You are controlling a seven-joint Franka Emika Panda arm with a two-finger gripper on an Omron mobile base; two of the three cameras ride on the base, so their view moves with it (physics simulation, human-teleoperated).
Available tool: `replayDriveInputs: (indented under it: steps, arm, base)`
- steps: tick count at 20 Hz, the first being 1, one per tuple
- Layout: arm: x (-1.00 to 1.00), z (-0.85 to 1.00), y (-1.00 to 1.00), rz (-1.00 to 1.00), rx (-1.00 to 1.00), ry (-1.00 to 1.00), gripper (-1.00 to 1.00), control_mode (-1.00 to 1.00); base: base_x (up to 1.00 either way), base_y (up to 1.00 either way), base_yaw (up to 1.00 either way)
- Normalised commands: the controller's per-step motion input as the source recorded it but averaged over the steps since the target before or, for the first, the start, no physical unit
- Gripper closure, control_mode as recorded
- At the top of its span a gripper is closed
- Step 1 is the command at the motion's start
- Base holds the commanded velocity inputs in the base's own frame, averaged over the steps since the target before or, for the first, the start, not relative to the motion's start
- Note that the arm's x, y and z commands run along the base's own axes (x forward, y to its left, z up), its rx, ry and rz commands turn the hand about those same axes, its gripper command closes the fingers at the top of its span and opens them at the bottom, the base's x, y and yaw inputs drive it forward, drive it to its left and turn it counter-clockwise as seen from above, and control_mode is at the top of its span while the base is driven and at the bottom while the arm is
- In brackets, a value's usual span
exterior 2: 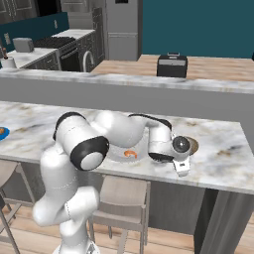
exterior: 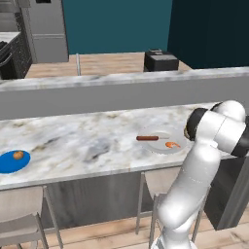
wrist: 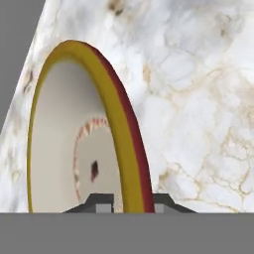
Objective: Take the smaller bowl and place it next to the appetizer plate on the dining counter , and place the larger bowl next to the plate with cooked food.
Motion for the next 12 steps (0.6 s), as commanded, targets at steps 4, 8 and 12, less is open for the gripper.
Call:
replayDriveInputs:
  steps: [4, 8, 12]
  arm:
    - [0.0, -0.33, -0.22, 0.0, 0.0, 0.01, 1.0, -1.0]
    - [0.0, -0.32, -0.18, 0.0, 0.0, 0.0, 1.0, -1.0]
    - [0.0, -0.19, -0.16, 0.0, 0.01, 0.0, -1.0, -1.0]
  base:
    - [0.0, 0.0, 0.0]
    - [0.0, 0.0, 0.0]
    - [0.0, 0.0, 0.0]
